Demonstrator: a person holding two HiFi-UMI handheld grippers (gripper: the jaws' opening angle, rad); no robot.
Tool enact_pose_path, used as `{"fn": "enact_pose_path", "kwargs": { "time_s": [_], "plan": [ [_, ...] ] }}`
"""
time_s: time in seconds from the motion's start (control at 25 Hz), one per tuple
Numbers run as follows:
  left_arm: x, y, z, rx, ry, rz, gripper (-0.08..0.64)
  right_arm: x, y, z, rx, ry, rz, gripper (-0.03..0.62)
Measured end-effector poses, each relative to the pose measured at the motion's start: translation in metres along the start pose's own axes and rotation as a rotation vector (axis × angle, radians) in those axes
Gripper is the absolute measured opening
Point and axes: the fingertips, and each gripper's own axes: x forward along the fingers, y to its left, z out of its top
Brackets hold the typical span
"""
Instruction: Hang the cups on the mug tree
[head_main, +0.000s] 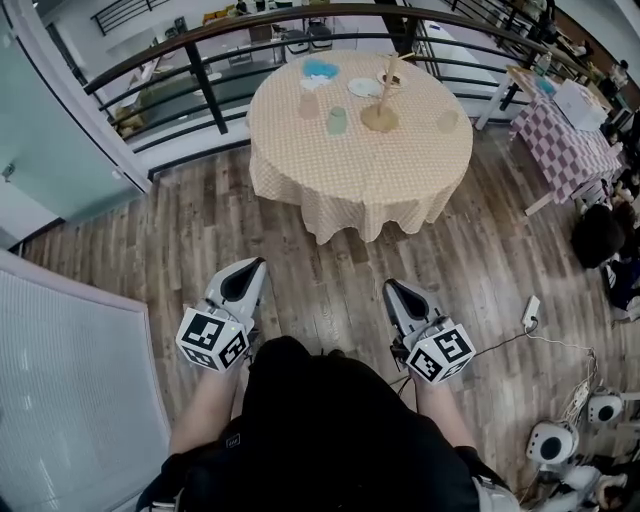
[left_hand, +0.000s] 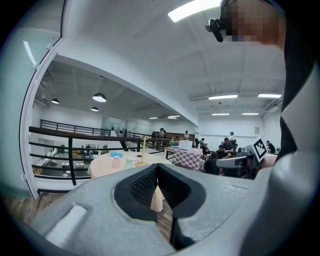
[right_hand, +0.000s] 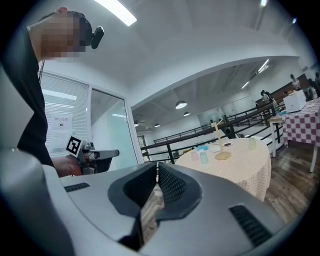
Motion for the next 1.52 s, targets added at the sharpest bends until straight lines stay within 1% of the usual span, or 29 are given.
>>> {"fn": "enact_pose_path", "kwargs": {
  "time_s": [0.24,0.52,0.68,0.96,1.12,1.32,1.52],
  "plan": [
    [0.016,-0.007,-0.002,0.003,0.019,-0.001,0.008,-0.007,-0.018,-0.003,0.029,-0.003,-0.001,0.018],
    [0.067,0.005,-0.004,-0.008,0.028,-0.030,0.008,0.012,-0.056,-0.002,0.047,0.018,-0.022,0.018],
    [0.100,0.027,-0.005,-0.032,0.021,-0.042,0.008,0.035,-0.084,0.006,0.049,0.023,-0.049,0.018],
    [0.162,0.083,0.009,-0.027,0.020,-0.069,0.008,0.097,-0.129,0.035,0.048,0.008,-0.079,0.018],
    [0.190,0.115,0.021,-0.015,-0.004,-0.092,0.008,0.136,-0.150,0.043,0.069,0.014,-0.102,0.018],
    [0.220,0.155,0.030,-0.012,-0.009,-0.118,0.008,0.187,-0.163,0.050,0.082,0.044,-0.103,0.018],
    [0.245,0.178,0.027,-0.025,-0.006,-0.133,0.008,0.218,-0.171,0.041,0.100,0.080,-0.094,0.018]
  ]
}}
